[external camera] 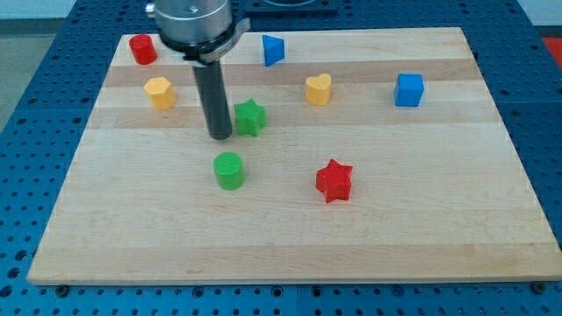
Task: Push the yellow hexagon above the green star
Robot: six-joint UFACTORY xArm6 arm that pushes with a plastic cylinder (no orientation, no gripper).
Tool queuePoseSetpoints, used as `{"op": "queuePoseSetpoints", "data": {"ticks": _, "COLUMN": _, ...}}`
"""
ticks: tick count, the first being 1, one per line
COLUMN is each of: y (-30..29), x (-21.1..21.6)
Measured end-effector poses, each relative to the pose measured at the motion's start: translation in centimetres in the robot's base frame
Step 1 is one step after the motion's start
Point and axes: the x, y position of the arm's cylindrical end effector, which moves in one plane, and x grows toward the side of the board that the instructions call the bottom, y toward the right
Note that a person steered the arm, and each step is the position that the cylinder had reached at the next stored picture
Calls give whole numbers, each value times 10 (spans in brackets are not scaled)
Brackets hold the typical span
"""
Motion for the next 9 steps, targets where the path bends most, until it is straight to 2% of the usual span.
{"op": "queuePoseSetpoints", "data": {"ticks": 2, "y": -153, "x": -5}}
{"op": "queuePoseSetpoints", "data": {"ticks": 3, "y": -171, "x": -30}}
{"op": "queuePoseSetpoints", "data": {"ticks": 4, "y": -146, "x": -53}}
{"op": "queuePoseSetpoints", "data": {"ticks": 6, "y": -38, "x": -73}}
{"op": "queuePoseSetpoints", "data": {"ticks": 9, "y": -134, "x": -83}}
